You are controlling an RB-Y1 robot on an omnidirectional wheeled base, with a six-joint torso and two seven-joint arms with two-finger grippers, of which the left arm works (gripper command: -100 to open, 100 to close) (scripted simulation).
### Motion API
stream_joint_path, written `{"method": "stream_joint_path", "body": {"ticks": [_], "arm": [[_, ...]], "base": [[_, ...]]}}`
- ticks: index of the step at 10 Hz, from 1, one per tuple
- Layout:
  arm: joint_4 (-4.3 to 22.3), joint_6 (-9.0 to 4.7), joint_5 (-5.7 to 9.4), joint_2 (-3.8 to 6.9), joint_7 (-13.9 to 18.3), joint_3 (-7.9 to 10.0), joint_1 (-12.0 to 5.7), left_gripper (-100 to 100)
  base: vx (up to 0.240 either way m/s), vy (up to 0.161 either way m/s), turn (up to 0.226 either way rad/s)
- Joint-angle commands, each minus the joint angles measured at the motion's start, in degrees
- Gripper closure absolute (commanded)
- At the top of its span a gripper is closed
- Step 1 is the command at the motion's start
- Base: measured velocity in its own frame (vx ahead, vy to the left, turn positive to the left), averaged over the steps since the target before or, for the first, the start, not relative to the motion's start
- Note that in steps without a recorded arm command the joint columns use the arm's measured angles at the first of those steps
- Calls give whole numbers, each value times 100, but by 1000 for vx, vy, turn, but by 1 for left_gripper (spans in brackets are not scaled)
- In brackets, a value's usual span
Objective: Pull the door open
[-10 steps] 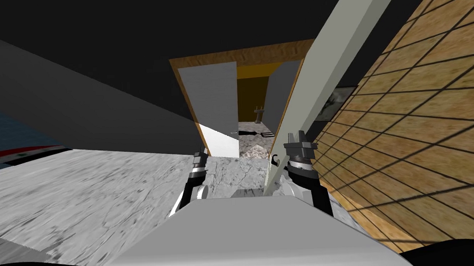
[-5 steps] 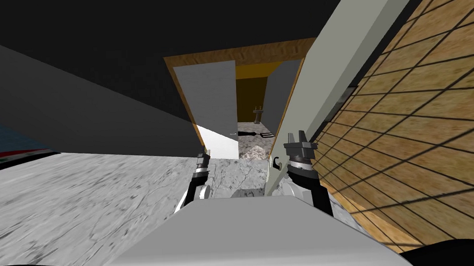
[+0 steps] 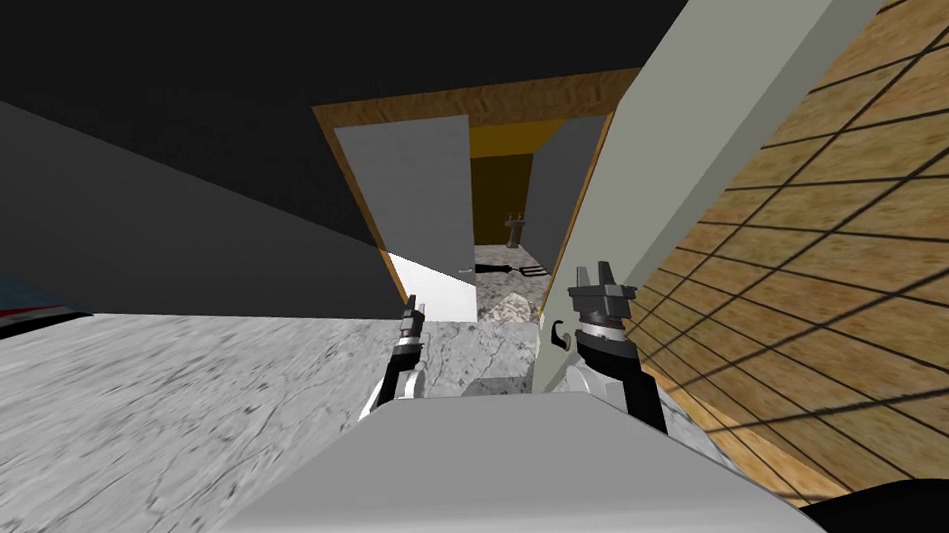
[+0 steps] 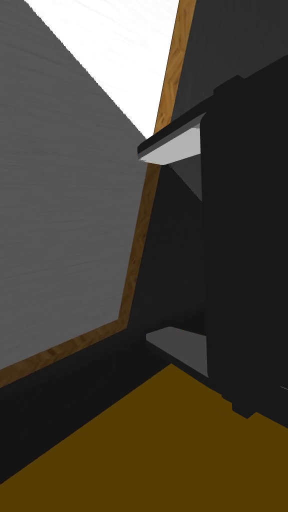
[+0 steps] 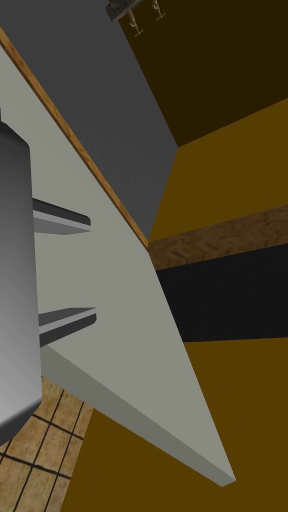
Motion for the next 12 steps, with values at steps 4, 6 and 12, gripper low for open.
{"method": "stream_joint_path", "body": {"ticks": [4,6,12], "arm": [[658,-165,98,-4,-94,-74,-208,-100],[960,-235,142,-12,-134,-102,-314,-100],[1867,-444,274,-56,-255,-188,-632,-100]], "base": [[91,10,-40],[101,10,-44],[94,10,-41]]}}
